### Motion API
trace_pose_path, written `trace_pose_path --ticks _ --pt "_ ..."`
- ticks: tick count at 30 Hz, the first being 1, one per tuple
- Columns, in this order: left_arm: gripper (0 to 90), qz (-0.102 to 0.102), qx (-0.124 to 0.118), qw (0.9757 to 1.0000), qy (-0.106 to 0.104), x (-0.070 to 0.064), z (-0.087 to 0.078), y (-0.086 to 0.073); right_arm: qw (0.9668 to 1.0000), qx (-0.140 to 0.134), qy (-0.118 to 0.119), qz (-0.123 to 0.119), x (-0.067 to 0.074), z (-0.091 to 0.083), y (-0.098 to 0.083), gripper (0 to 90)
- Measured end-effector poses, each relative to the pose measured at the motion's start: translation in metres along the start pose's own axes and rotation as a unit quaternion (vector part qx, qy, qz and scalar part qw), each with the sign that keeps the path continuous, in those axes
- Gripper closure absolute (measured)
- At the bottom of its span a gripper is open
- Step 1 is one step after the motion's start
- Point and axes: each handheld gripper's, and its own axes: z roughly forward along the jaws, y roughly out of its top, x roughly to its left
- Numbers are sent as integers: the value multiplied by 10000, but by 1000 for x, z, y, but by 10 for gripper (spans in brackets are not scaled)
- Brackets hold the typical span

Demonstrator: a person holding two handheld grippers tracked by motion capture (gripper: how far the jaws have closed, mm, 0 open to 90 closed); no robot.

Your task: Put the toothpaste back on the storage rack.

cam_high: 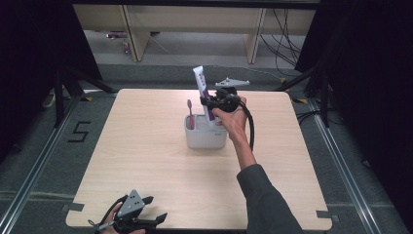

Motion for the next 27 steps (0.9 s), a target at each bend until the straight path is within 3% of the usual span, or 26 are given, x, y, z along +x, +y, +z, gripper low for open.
trace_pose_path --ticks 5,6,7,8,12,17,19,23,24,27 --pt "248 27 20 10000 3 0 0 0 9999 20 -55 -95 -1 7 -3 761" --pt "248 25 10 10000 -9 0 0 -1 10000 45 -35 59 1 8 -4 760" --pt "248 25 5 10000 -13 0 0 -1 9999 32 -87 -62 -1 9 -5 760" --pt "248 22 1 10000 -12 0 0 -1 9999 34 -71 90 1 10 -6 760" --pt "248 23 9 10000 -7 0 0 -1 9999 98 -24 -117 -2 13 -10 760" --pt "248 2 -13 10000 -15 0 0 -1 9997 186 -36 -174 1 16 -12 759" --pt "248 -2 -10 10000 -4 0 0 -1 9998 190 -45 -77 3 18 -13 758" --pt "248 17 -5 10000 -9 -1 0 -1 9993 241 -129 -271 2 19 -15 758" --pt "248 44 15 10000 -11 0 -1 -1 9994 265 -142 -154 3 20 -17 758" --pt "248 22 16 10000 -13 -1 0 -1 9991 338 -129 -222 4 21 -19 757"
